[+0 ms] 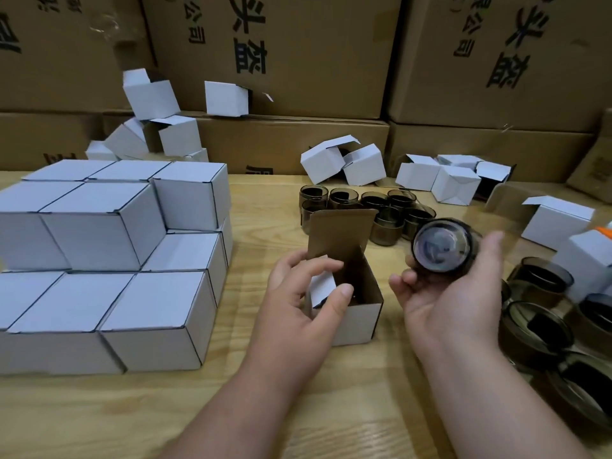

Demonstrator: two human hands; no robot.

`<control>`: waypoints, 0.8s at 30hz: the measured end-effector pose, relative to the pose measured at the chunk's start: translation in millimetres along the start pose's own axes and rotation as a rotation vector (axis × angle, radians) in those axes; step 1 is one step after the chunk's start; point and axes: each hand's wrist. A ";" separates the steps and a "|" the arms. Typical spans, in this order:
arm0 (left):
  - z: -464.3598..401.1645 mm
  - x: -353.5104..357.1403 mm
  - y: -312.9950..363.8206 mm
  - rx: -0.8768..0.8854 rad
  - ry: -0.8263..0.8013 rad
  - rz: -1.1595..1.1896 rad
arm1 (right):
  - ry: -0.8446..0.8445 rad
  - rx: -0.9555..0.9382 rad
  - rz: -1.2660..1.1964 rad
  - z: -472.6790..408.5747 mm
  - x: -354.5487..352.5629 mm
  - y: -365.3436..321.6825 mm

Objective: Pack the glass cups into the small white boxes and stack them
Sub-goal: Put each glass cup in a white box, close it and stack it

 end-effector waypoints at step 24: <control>-3.4 -0.6 -2.2 0.020 0.001 -0.082 | 0.033 0.029 0.306 -22.5 -5.5 13.9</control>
Point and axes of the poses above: each hand's wrist, its own z-axis away from the middle knuckle, its own x-axis out of the palm, y = z × x, and after that the axes turned 10 degrees about y, right-handed
